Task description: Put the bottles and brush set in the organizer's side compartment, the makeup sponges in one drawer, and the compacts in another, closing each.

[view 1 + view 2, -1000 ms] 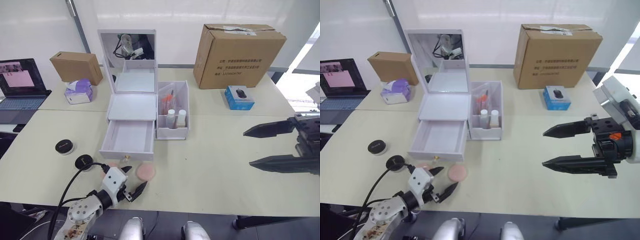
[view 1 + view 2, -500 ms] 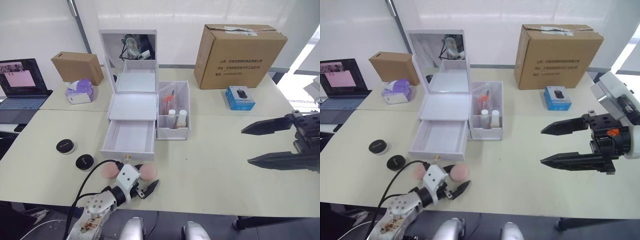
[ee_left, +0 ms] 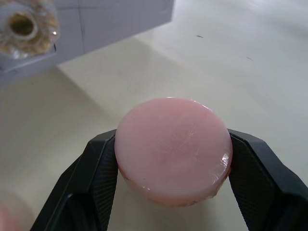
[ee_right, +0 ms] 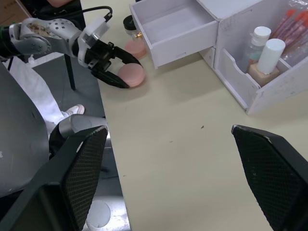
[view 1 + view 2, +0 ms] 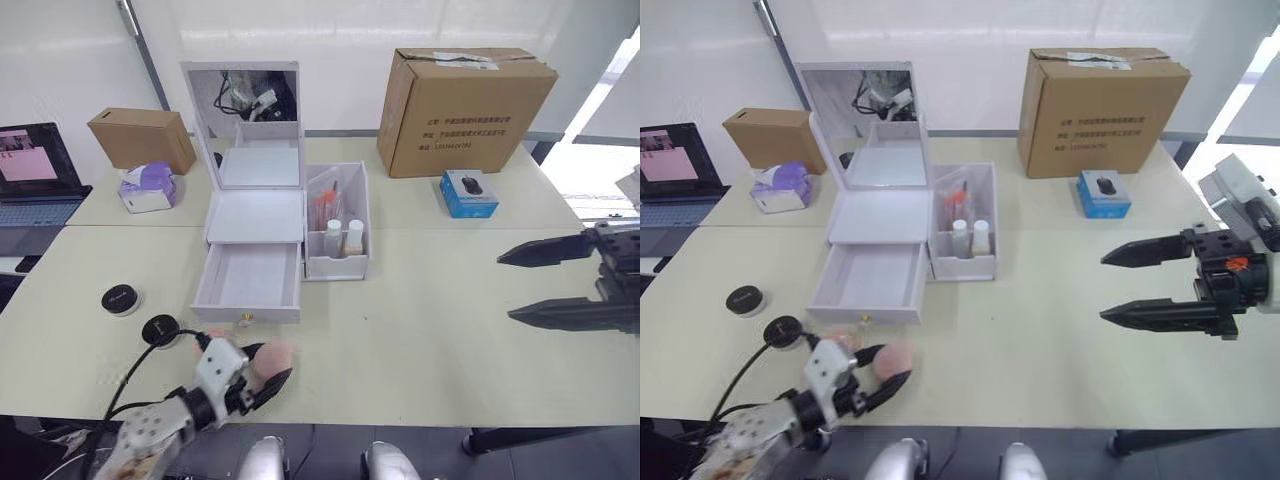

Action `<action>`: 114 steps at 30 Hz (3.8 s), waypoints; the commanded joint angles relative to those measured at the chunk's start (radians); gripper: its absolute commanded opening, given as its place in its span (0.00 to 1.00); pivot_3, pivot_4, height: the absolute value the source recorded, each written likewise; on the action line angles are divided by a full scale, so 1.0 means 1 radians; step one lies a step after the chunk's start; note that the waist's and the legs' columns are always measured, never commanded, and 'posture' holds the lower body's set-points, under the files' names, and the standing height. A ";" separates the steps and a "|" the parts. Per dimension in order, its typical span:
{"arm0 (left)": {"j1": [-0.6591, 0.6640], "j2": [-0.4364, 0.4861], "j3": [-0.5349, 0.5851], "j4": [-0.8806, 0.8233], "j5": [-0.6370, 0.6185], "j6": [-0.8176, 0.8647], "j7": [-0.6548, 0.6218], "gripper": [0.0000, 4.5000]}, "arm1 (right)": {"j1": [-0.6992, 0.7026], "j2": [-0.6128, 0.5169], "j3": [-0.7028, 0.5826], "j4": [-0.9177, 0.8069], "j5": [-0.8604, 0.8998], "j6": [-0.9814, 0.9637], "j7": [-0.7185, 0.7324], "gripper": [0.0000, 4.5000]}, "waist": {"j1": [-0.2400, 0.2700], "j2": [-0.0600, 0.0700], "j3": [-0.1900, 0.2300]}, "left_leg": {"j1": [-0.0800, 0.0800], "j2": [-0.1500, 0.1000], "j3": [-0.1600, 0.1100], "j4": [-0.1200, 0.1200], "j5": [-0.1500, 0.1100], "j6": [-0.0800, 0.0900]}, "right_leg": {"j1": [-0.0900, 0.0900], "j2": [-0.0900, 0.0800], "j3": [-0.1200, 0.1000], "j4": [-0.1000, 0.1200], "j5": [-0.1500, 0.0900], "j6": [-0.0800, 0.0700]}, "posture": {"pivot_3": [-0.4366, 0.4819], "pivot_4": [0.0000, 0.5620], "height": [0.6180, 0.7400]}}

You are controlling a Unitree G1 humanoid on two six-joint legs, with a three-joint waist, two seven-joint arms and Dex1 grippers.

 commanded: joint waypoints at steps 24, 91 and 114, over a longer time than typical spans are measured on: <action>-0.381 0.592 0.481 0.094 -0.674 0.342 -0.289 0.66 | -0.259 0.228 0.073 -0.054 0.162 0.074 -0.155 1.00 | 0.025 -0.003 0.002 | -0.005 -0.001 0.001 -0.001 0.000 0.001 | -0.006 -0.001 -0.002 0.004 0.001 -0.001 | 0.48 0.27 1.00; -0.770 0.389 0.182 0.459 -0.201 0.287 -0.423 1.00 | -0.040 0.142 -0.105 -0.173 0.254 0.042 -0.315 1.00 | 0.003 -0.003 0.001 | -0.001 0.015 0.003 -0.001 0.001 0.002 | -0.007 0.028 0.024 0.004 0.004 -0.004 | 0.48 0.27 1.00; -0.756 0.559 0.481 1.364 -0.064 -0.072 -0.437 1.00 | 0.731 0.307 -0.623 0.347 -0.399 -0.417 -0.040 1.00 | 0.004 -0.009 -0.002 | 0.002 0.015 0.003 -0.002 0.001 0.002 | -0.009 0.029 0.024 0.005 0.002 -0.007 | 0.48 0.27 1.00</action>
